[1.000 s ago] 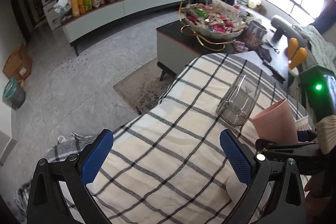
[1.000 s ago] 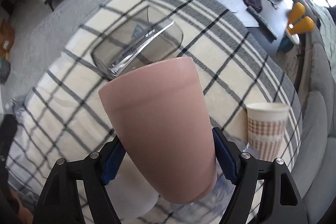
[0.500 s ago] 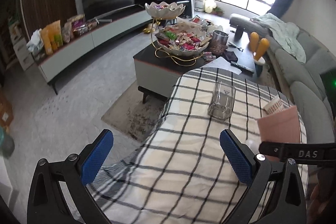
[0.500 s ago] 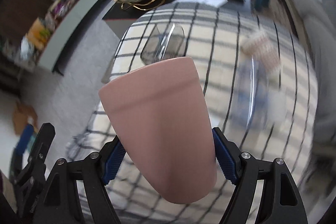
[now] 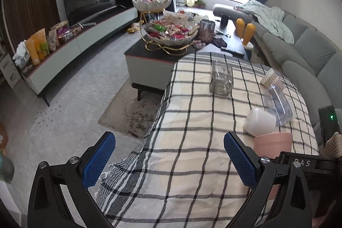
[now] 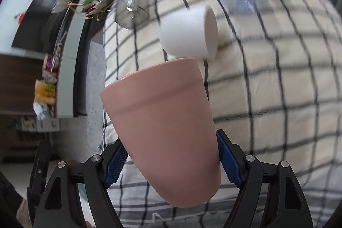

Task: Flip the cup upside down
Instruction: 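Lift the pink cup with the right tool and rotate it, then lower the pink cup onto the table and open the right tool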

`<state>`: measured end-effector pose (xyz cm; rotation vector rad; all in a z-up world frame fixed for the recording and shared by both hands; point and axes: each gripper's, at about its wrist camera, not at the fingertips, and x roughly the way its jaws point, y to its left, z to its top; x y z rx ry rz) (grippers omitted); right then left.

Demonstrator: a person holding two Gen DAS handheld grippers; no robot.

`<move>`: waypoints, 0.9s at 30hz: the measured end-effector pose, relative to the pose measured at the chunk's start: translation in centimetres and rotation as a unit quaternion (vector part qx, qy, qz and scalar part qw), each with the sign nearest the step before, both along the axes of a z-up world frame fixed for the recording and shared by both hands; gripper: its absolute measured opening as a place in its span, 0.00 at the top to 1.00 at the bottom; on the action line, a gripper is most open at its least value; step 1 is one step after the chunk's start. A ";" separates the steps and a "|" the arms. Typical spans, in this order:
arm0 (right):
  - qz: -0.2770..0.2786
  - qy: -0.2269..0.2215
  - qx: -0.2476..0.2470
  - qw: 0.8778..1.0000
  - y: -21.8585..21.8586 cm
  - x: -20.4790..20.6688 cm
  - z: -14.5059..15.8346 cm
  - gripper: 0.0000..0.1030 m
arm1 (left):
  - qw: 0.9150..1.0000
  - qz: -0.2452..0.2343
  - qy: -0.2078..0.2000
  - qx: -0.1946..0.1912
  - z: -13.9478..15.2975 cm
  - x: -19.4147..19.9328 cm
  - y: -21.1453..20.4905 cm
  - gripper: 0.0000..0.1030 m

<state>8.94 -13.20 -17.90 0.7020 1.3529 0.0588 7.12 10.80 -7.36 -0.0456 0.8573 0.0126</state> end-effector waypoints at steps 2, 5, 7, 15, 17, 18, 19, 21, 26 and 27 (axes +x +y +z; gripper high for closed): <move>-0.007 0.002 0.003 1.000 0.3 0.0 -0.6 0.24 | 1.000 -0.001 0.007 0.003 -1.0 0.3 0.3 0.00; -0.018 0.012 0.004 1.000 0.4 0.1 -1.9 0.24 | 1.000 0.000 0.016 -0.004 -2.1 0.6 0.8 0.00; -0.024 0.016 0.005 1.000 0.4 0.2 -2.4 0.24 | 1.000 0.003 0.017 -0.001 -2.7 0.8 0.9 0.00; -0.035 0.012 0.003 0.999 0.4 0.4 -3.4 0.23 | 1.000 0.002 0.026 0.004 -4.0 1.5 0.9 0.00; -0.036 0.013 0.005 0.999 0.5 0.6 -3.5 0.23 | 1.000 0.001 0.030 0.004 -4.1 1.6 0.9 0.00; -0.036 0.013 0.007 0.999 0.4 0.5 -3.5 0.21 | 1.000 0.001 0.030 0.005 -4.1 1.6 0.9 0.00; -0.035 0.014 0.007 0.999 0.3 0.3 -3.5 0.18 | 1.000 0.001 0.029 0.005 -4.1 1.5 0.9 0.00; -0.035 0.013 0.009 0.999 0.2 0.0 -3.5 0.14 | 1.000 0.001 0.025 0.006 -3.8 1.3 0.8 0.00; -0.024 -0.008 0.001 1.000 -0.1 -1.1 -1.6 0.14 | 1.000 -0.003 0.014 -0.002 -2.9 0.1 0.6 0.00; -0.022 -0.018 -0.006 1.000 -0.3 -1.5 -0.9 0.14 | 1.000 -0.005 0.010 -0.005 -2.7 -0.2 0.4 0.00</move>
